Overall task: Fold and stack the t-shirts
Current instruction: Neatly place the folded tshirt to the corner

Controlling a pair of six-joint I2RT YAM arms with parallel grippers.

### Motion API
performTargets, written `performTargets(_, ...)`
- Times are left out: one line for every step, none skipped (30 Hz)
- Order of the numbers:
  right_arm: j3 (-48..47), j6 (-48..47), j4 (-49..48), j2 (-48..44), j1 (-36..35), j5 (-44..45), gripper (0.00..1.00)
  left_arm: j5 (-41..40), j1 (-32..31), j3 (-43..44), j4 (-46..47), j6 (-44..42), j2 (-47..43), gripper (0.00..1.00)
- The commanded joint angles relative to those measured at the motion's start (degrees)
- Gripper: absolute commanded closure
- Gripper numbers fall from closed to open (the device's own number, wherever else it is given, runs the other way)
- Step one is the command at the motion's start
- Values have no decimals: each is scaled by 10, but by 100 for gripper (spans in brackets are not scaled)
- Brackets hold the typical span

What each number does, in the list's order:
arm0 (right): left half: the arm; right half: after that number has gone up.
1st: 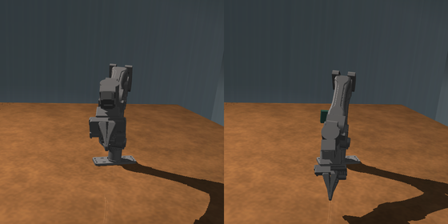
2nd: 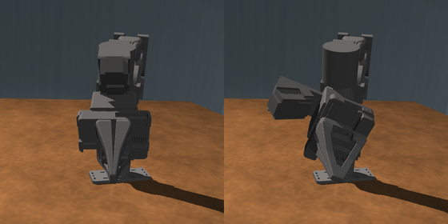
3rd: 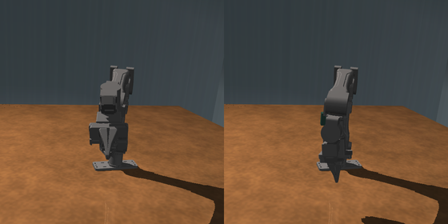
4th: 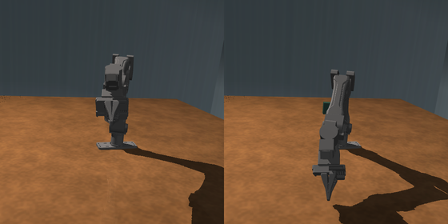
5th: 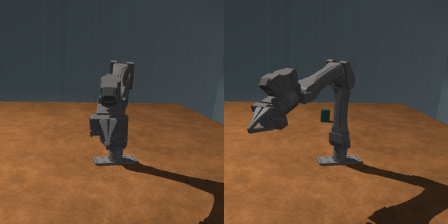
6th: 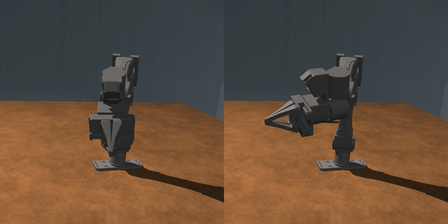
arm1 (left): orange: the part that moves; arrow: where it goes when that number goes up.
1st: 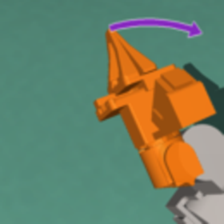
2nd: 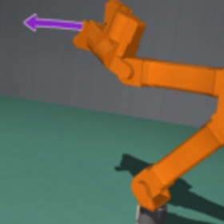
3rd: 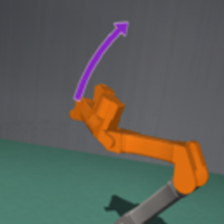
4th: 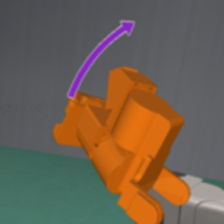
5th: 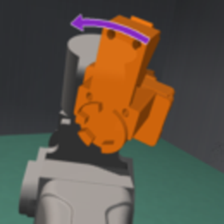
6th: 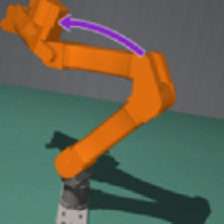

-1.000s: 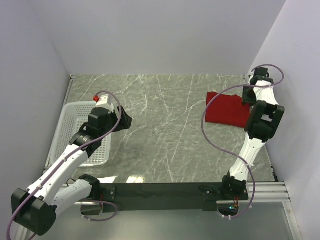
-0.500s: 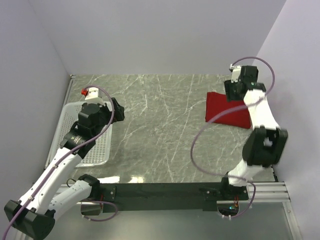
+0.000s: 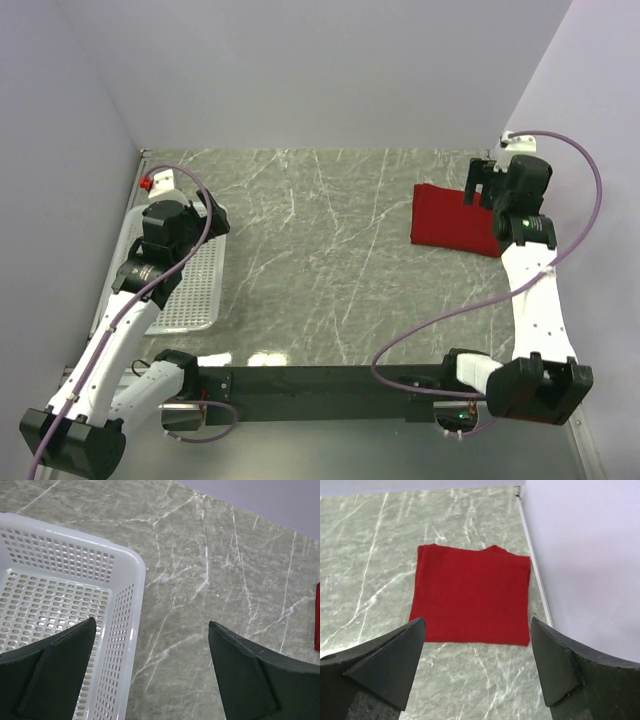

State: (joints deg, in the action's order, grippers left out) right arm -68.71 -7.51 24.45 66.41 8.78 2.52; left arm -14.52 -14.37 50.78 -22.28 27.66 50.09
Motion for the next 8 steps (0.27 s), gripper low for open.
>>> performTargets(37,35,-26,-54,5,37,8,8,3,13,-12,-17,-13,1)
performTargets(51,37,-26,-61,5,47,8,6,3,10,-15,-19,-15,1)
performTargets(55,39,-24,-66,6,49,8,4,3,8,-17,-21,-17,1)
performTargets(59,37,-21,-76,9,48,8,2,3,5,-18,-22,-23,1)
performTargets(63,36,-18,-80,11,46,7,1,3,3,-17,-22,-24,1)
performTargets(68,38,-16,-84,15,36,7,2,4,2,-16,-22,-27,1)
performTargets(71,41,-17,-89,19,31,7,3,4,-2,-15,-20,-29,0)
performTargets(72,44,-15,-91,21,22,7,5,4,-3,-15,-19,-30,1)
